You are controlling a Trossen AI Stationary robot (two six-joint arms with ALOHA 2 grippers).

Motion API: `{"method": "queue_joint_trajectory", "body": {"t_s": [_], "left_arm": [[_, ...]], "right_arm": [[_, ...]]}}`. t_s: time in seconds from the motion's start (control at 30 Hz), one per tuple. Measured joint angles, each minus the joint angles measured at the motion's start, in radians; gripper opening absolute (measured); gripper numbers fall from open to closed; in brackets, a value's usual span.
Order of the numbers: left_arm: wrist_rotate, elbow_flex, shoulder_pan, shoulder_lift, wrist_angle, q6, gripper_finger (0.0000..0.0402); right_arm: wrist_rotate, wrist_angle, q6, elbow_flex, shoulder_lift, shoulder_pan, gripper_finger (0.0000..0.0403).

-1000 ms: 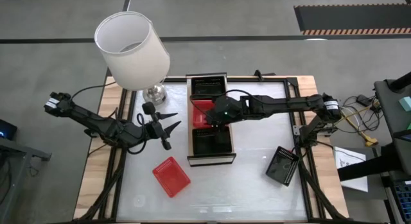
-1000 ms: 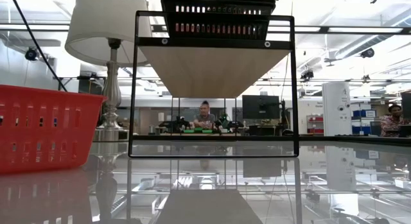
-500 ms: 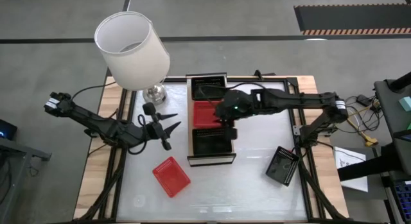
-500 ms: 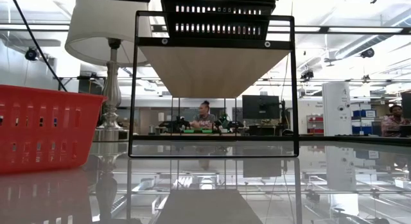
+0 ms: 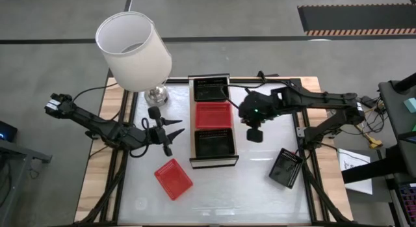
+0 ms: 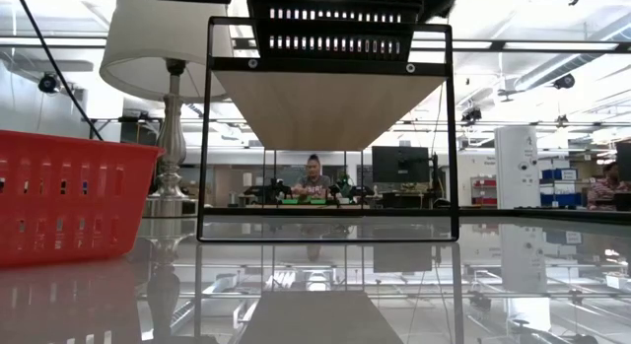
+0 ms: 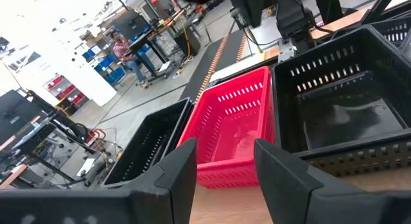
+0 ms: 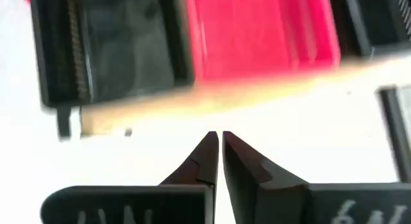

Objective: Stack baskets on shelf by color
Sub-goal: Stack the black bin on the bottom black bin on the shelf

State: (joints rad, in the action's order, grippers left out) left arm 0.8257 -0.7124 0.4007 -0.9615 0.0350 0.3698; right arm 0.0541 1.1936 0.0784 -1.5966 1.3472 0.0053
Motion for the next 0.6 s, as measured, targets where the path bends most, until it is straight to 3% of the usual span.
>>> {"method": "queue_joint_trajectory", "body": {"t_s": [0.2, 0.6], "left_arm": [[0.000, 0.000, 0.000, 0.000, 0.002, -0.001, 0.0138], [0.000, 0.000, 0.000, 0.000, 0.003, -0.020, 0.0138]], "right_arm": [[-0.001, 0.118, 0.275, 0.090, -0.060, 0.051, 0.0009], [-0.006, 0.132, 1.135, 0.466, -0.217, 0.302, 0.0010]]}}
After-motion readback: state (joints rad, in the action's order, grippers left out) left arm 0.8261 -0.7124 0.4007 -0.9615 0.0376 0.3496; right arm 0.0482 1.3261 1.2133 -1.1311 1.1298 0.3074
